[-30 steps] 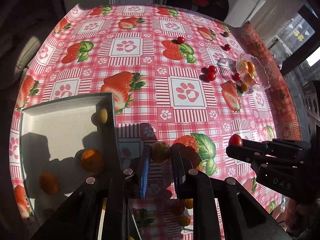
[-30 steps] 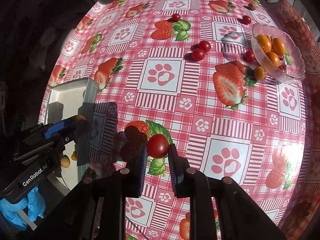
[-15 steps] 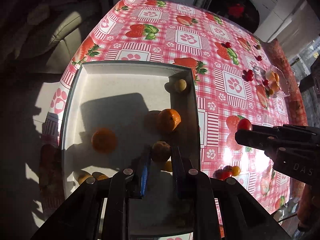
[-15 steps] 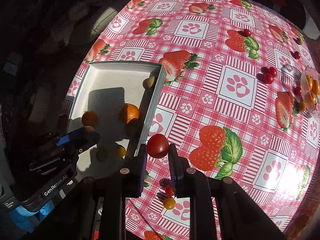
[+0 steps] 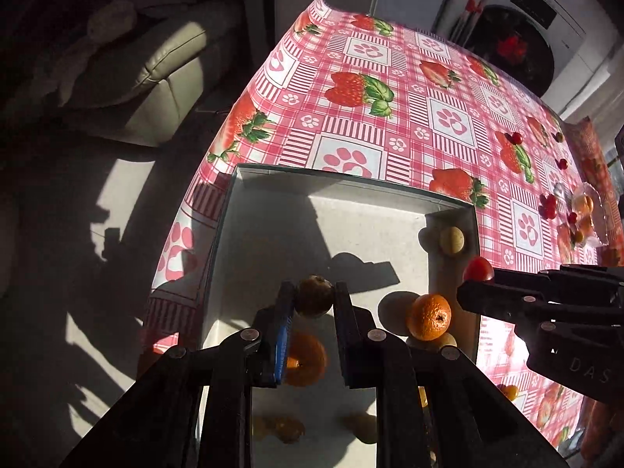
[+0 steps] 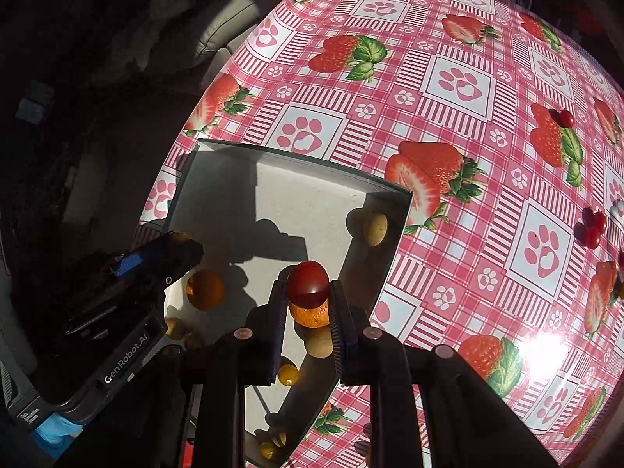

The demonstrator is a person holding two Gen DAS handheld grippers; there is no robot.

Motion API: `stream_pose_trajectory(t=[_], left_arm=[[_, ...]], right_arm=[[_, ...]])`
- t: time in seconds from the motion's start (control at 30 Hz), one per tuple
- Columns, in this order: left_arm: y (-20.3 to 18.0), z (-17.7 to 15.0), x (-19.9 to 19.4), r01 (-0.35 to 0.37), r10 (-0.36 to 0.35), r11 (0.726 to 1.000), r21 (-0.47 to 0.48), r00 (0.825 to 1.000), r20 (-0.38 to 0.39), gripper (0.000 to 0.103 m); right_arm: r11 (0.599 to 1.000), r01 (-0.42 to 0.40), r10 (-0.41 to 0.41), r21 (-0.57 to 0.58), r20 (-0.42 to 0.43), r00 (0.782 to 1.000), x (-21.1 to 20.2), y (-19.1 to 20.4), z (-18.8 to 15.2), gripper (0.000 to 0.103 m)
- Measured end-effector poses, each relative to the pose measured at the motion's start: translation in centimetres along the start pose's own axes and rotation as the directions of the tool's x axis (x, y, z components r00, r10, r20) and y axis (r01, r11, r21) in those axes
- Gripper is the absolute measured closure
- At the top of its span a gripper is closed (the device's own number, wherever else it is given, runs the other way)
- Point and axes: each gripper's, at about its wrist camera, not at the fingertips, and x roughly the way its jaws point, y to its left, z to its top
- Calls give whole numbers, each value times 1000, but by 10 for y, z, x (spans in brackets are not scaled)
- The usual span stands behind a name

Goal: Organize fruits
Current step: 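Carry the red cherry tomato into the tray with the right tool while the left tool releases its tomato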

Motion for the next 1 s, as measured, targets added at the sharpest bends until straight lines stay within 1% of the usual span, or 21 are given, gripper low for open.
stream_pose_trajectory(t=[0.2,0.3,0.4,0.53,0.6,0.63,0.7,0.77,0.87,0.93,0.97,1.0], left_arm=[[5,10,27,-46,46,999,13,998,-35,82],[2,8,40,-55,57,998,34,997,-61,82],[0,5,50,-66,71,996,55,994,-81,82],[1,1,53,-57,61,997,52,995,-80,81],[1,1,52,-55,59,997,54,995,-79,81],[2,0,52,-58,62,997,56,995,-78,80],[1,1,52,-59,64,997,57,995,-80,80],[1,1,52,-61,66,996,59,994,-88,80],[1,-3,52,-62,68,996,61,993,-100,80],[0,-6,49,-59,66,996,63,992,-103,80],[0,-9,47,-65,71,996,65,992,-106,77],[-1,-11,43,-68,75,996,65,992,-105,54]], right_arm=[[1000,15,-15,-1,-41,999,27,6,24,80],[999,32,-33,-16,-84,996,46,7,28,80],[998,56,-58,-30,-106,993,60,8,29,80],[997,74,-79,-37,-122,989,73,8,28,78],[996,70,-76,-56,-120,990,74,12,29,77],[996,65,-72,-66,-124,990,75,14,29,71],[996,60,-69,-72,-132,989,78,16,30,70],[996,59,-67,-60,-134,989,78,16,30,66],[999,42,-45,-33,-122,992,65,9,27,56],[999,22,-24,-25,-108,994,56,10,26,38],[1000,16,-18,-27,-97,995,50,11,24,35],[1000,13,-15,-29,-86,996,44,13,22,33]])
